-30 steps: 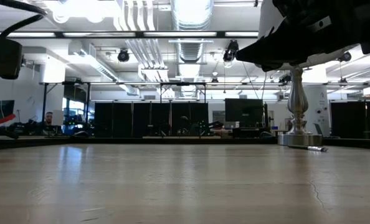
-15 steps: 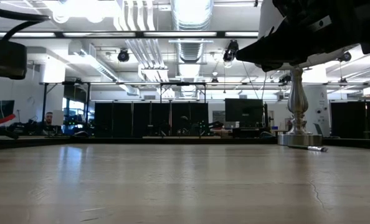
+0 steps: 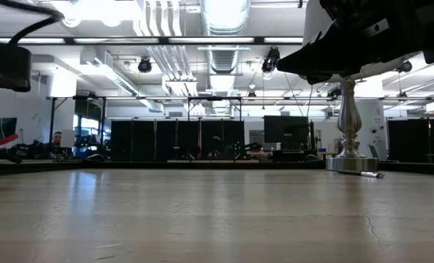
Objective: Put items in baskets/containers
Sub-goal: Put the eyeshadow brush into the transparent organizer
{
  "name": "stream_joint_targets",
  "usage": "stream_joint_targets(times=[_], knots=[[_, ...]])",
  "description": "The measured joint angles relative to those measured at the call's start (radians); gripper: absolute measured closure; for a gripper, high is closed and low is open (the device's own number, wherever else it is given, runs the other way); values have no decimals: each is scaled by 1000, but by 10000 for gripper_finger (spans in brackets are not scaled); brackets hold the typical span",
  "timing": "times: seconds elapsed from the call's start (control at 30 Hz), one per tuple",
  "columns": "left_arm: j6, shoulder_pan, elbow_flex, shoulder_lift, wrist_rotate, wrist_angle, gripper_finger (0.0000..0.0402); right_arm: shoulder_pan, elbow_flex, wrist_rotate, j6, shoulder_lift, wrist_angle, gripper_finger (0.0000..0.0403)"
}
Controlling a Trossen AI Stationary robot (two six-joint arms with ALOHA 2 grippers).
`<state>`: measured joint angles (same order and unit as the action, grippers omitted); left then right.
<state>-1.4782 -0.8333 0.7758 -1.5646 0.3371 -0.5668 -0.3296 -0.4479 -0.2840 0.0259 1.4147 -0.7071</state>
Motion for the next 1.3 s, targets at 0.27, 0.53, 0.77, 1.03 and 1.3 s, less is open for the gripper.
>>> stream_joint_targets(times=[0.27, 0.53, 0.77, 1.03, 1.3], knots=[[152, -2, 24, 52, 104, 76, 401, 0, 0, 0, 0, 0, 0, 394], [42, 0, 42, 57, -56, 79, 386, 0, 1, -1, -19, 0, 0, 394], [-66, 0, 109, -5, -121, -5, 308, 0, 1, -1, -19, 0, 2, 394], [-127, 0, 134, -53, -128, -58, 269, 0, 1, -1, -28, 0, 21, 394], [-136, -2, 122, -100, -135, -55, 294, 0, 1, -1, -32, 0, 23, 394]])
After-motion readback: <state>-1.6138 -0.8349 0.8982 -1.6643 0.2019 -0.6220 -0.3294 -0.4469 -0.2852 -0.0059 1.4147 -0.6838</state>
